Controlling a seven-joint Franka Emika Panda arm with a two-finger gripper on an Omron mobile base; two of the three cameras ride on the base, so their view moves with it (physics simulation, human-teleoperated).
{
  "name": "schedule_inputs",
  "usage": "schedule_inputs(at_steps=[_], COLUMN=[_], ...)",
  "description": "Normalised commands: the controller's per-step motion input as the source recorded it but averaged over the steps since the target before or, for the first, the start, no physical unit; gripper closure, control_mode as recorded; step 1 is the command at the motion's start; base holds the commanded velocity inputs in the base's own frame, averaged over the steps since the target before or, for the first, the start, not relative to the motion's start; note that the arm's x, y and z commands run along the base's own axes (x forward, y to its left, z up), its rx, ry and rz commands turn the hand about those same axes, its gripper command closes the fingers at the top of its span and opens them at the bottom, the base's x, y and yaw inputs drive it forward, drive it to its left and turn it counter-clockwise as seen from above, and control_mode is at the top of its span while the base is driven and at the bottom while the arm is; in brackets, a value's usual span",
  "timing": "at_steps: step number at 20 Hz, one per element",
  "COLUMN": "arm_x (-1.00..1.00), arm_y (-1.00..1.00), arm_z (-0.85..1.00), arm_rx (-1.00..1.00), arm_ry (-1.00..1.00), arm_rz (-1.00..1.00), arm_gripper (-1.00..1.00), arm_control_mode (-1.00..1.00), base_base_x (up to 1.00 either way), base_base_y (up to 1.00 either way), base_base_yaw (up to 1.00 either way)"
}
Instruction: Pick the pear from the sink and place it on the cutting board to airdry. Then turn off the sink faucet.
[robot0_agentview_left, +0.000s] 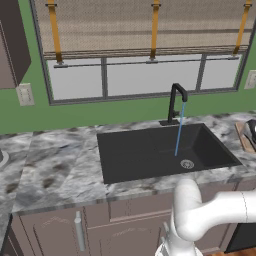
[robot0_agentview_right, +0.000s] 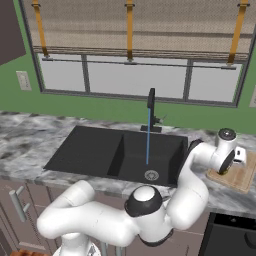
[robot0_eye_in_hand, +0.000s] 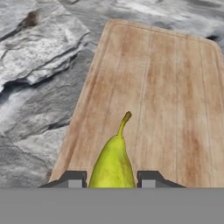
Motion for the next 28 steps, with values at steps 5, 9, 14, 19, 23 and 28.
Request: schedule_inputs(at_steps=[5,9,14,19,23,28], arm_x=[0.12,0.12,0.15,0.07,0.00,0.00], arm_y=[-0.02,-0.05,-0.09,-0.01,0.00,0.00], arm_z=[-0.21,-0.21,-0.20,-0.22,-0.01,0.00], arm_rx=[0.00,0.00,0.00,0.00,0.00,0.00], arm_ry=[0.00,0.00,0.00,0.00,0.00,0.00], arm_rz=[0.00,0.00,0.00,0.00,0.00,0.00], arm_gripper=[1.00,1.00,1.00,-1.00,-1.00,-1.00], arm_control_mode=[-1.00,-1.00,-1.00,-1.00,-1.00,-1.00], base_base_x=[0.00,0.00,0.00,0.00,0.00,0.00], base_base_y=[0.00,0.00,0.00,0.00,0.00,0.00], base_base_yaw=[0.00,0.00,0.00,0.00,0.00,0.00])
